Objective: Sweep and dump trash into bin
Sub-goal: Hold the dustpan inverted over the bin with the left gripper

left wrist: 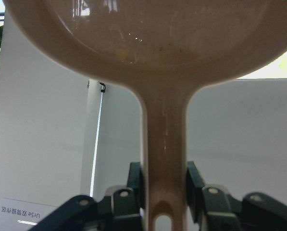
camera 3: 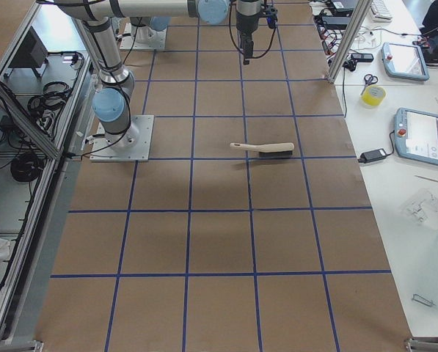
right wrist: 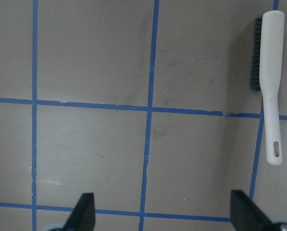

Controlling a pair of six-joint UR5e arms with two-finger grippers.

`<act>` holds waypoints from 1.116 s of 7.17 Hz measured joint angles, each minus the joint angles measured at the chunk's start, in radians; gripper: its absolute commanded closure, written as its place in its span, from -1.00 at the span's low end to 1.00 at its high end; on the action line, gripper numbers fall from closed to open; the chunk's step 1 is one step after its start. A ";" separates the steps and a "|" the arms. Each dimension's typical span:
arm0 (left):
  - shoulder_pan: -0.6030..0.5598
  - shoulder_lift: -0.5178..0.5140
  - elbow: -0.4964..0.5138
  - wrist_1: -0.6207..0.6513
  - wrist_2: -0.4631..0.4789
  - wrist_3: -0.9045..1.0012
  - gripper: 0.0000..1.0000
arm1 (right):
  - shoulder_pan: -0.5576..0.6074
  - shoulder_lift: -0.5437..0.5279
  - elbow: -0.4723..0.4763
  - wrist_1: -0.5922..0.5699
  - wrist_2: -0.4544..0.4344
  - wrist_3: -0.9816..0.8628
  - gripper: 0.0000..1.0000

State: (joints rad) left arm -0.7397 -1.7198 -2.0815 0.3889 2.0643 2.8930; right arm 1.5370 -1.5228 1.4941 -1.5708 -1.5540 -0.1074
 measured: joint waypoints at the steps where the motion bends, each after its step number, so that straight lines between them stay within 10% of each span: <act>1: -0.001 0.001 -0.016 0.039 0.000 0.001 1.00 | 0.000 0.000 0.000 0.000 0.000 0.000 -1.00; 5: -0.008 0.014 -0.003 -0.040 -0.014 0.012 1.00 | 0.000 -0.001 0.000 0.000 0.001 0.001 -1.00; 8: -0.010 0.040 0.213 -0.524 -0.079 0.023 1.00 | -0.001 -0.005 0.000 0.000 0.001 0.002 -1.00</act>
State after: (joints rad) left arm -0.7501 -1.6794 -1.8689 -0.1355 1.9850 2.9156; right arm 1.5364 -1.5280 1.4941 -1.5708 -1.5527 -0.1058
